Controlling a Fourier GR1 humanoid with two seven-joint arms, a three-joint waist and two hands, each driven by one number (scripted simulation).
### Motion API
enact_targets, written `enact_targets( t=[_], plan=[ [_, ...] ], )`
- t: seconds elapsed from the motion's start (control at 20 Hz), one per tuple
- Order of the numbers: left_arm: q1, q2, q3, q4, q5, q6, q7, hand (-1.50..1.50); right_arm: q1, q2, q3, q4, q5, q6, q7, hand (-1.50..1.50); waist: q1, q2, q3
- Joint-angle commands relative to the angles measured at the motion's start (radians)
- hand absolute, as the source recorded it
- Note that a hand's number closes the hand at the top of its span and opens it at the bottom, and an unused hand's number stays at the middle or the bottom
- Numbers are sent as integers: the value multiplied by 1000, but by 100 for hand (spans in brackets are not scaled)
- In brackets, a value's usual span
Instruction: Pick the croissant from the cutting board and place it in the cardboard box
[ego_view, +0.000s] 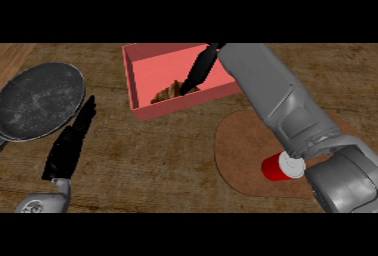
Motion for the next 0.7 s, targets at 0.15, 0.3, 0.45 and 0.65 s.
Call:
enact_targets(
  t=[0.15, 0.3, 0.45, 0.65],
  plan=[
    [-36, -17, -16, -11, -16, 13, 14, 0, -9, -127, -142, 37, -140, 111, 86, -150, 22, 24, 1],
    [-32, -7, -16, -11, -14, 0, 1, 0, -13, -200, -172, 39, -170, 91, 143, -150, 36, 32, 1],
    [-32, -3, -17, -23, -4, -14, -6, 0, -7, -269, -196, 43, -194, 118, 173, -150, 53, 41, 2],
    [-56, 0, -23, -28, -8, -22, 2, 0, 5, -324, -205, 23, -202, 133, 171, -150, 75, 62, 4]
  ],
)
